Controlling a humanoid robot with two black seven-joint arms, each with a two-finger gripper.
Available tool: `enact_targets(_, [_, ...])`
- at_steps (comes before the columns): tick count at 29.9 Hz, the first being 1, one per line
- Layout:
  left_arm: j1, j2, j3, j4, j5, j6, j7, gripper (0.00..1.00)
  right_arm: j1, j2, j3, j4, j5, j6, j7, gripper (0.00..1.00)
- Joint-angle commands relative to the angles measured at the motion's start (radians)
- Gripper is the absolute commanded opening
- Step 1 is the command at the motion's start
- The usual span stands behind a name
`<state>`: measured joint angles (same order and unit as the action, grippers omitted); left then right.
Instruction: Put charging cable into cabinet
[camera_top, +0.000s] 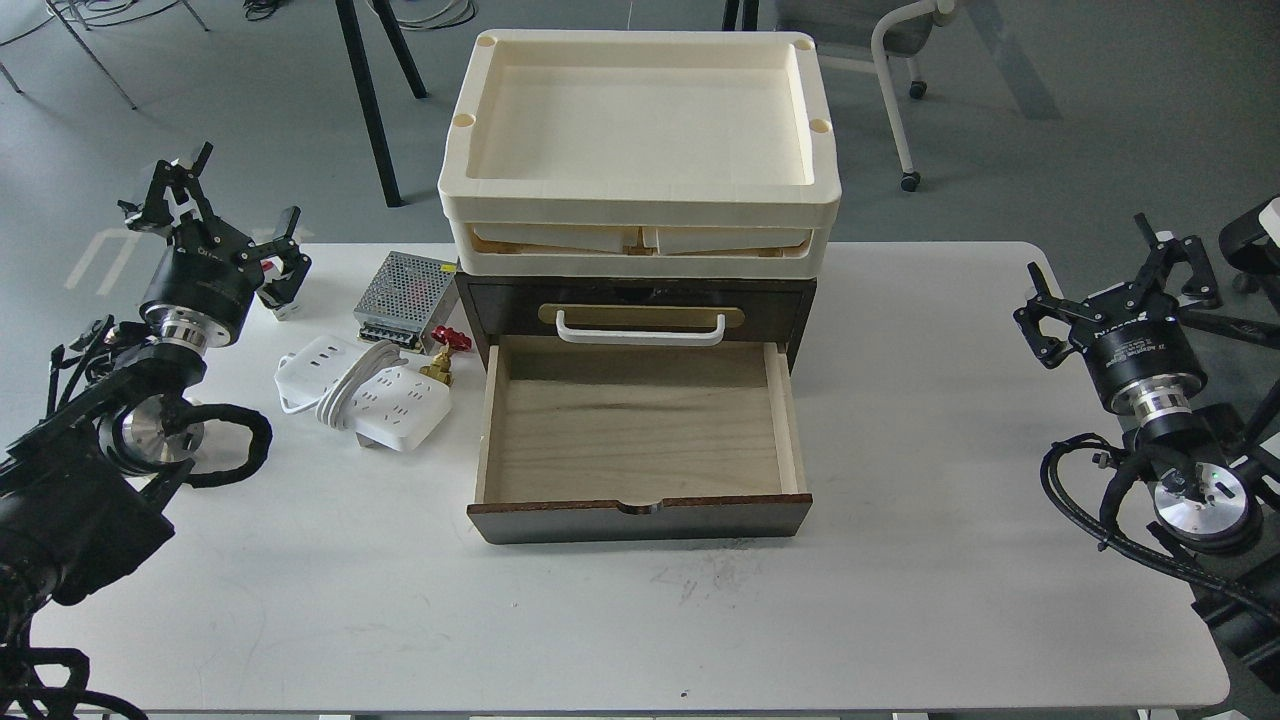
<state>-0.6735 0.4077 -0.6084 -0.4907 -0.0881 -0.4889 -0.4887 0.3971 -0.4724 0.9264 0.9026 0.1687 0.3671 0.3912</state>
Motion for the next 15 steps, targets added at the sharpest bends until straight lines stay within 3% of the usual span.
enact_targets(1, [0.002,-0.001,0.001,0.0,-0.002,0.0,0.0,1.0,0.002,0.0,0.0,0.001,0.0,-0.002,0.0,1.0])
enact_targets(11, [-0.006,0.016,0.01,-0.008,0.001,0.0,0.0,1.0,0.005,0.0,0.008,-0.004,0.0,-0.007,0.0,1.0])
enact_targets(15, [-0.003,0.083,0.022,-0.058,0.03,0.0,0.0,1.0,0.006,0.0,0.009,-0.004,0.0,-0.007,0.0,1.0])
